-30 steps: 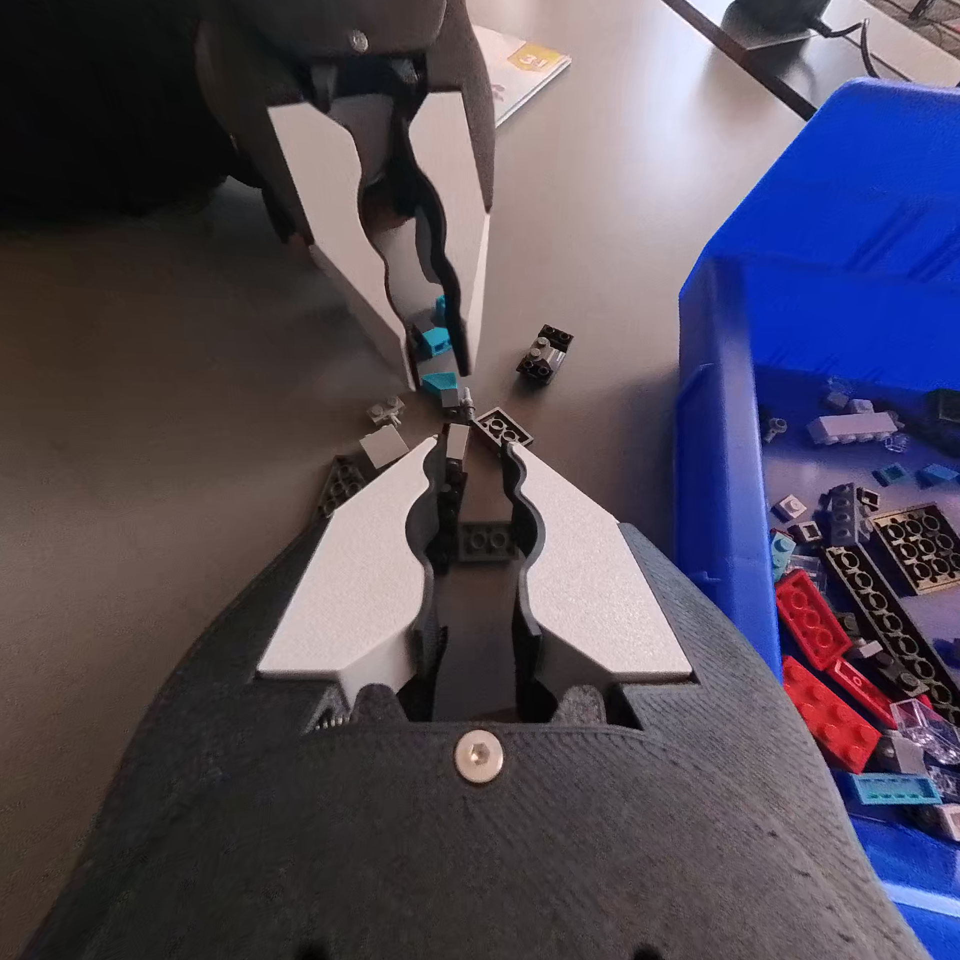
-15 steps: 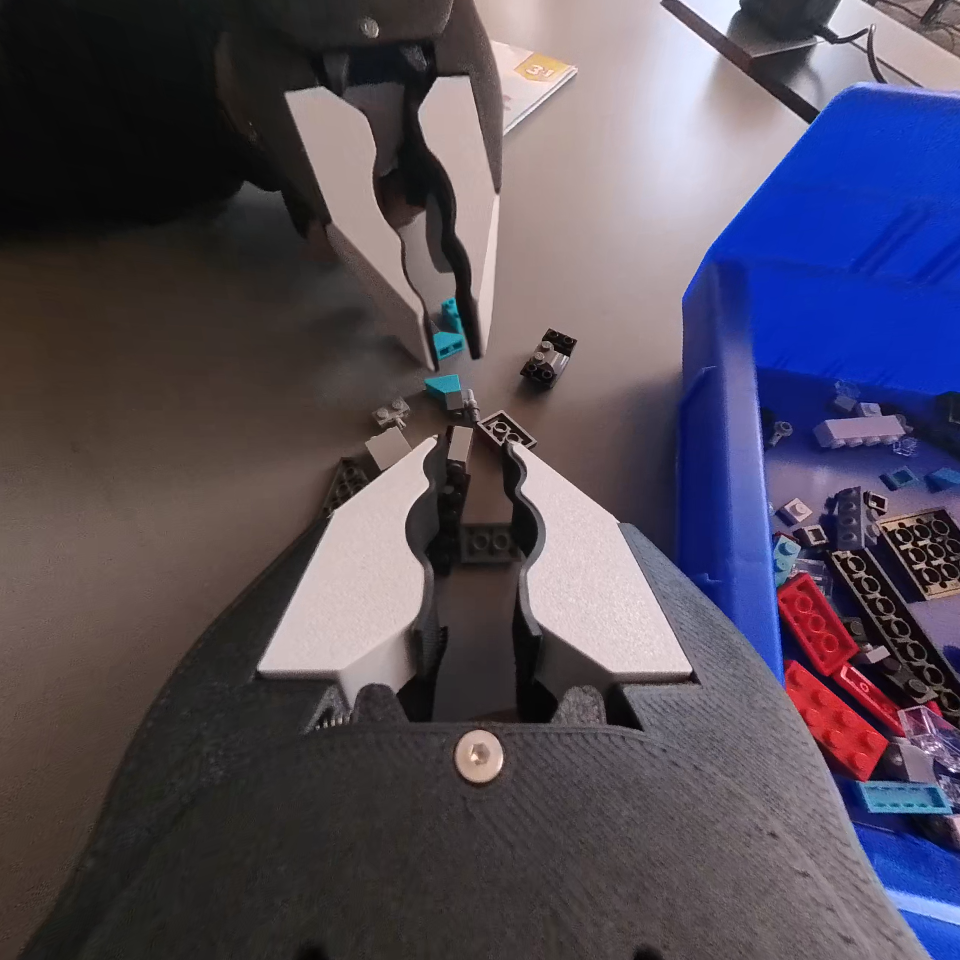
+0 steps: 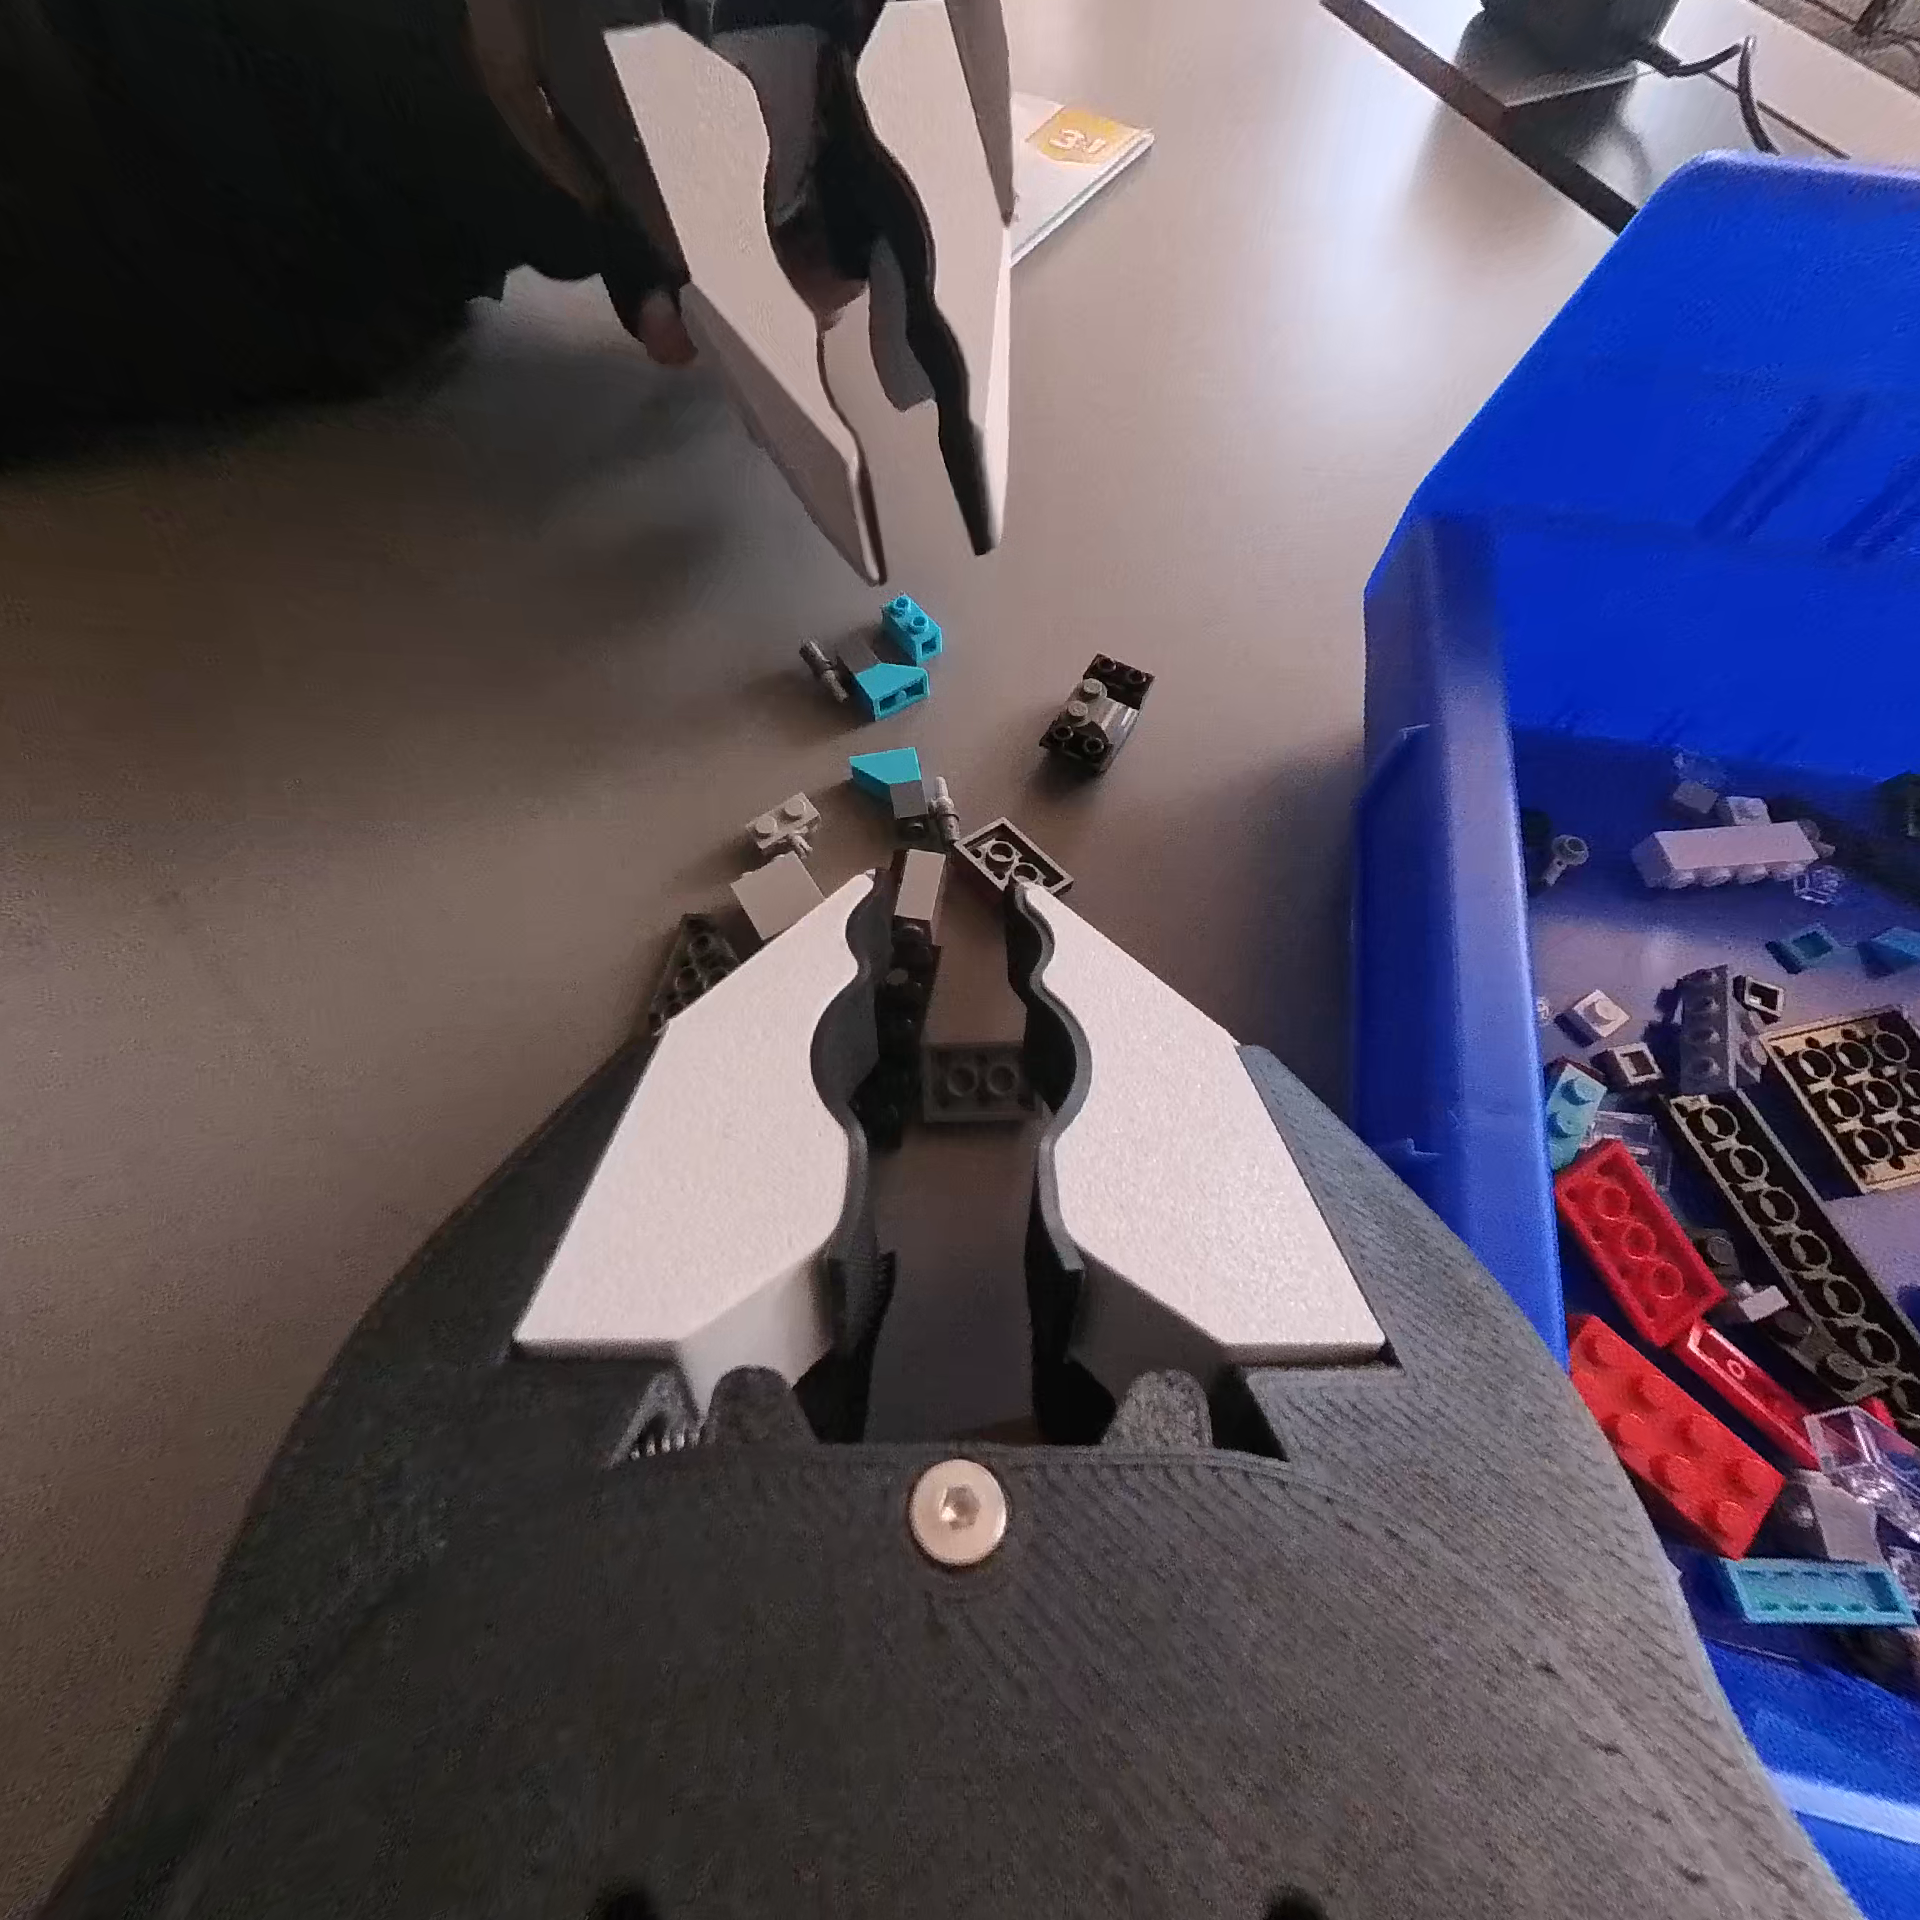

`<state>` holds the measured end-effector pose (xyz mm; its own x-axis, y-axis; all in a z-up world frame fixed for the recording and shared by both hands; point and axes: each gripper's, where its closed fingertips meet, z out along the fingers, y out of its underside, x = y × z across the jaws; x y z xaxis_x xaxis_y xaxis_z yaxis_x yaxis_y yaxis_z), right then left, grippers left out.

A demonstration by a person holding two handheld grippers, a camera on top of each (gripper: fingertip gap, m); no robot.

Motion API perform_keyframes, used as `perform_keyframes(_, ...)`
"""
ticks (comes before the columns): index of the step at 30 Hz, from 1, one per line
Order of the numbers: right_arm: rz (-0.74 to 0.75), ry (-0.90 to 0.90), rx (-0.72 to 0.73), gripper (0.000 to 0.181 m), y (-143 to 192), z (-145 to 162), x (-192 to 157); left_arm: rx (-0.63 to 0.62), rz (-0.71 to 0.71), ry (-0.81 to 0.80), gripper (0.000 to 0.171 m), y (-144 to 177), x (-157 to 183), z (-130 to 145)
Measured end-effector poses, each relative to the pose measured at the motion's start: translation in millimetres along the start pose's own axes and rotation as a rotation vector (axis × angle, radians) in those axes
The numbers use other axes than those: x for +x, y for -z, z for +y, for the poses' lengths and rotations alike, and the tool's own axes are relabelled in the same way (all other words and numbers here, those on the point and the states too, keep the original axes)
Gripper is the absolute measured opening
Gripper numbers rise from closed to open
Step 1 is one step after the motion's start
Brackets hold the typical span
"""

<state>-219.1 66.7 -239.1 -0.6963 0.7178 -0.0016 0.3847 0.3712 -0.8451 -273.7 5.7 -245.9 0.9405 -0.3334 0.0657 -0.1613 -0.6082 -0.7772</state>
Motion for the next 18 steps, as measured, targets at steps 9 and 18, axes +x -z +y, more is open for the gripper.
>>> perform_keyframes(9,0.002,0.002,-0.002,0.022,-0.2,0.1,-0.2,-0.016,0.079,-0.11,0.024,-4.7,24.2,-0.7)
perform_keyframes(18,0.002,0.003,-0.003,0.022,-0.4,0.4,-0.3,-0.127,0.052,-0.142,0.023,-13.7,25.1,13.5)
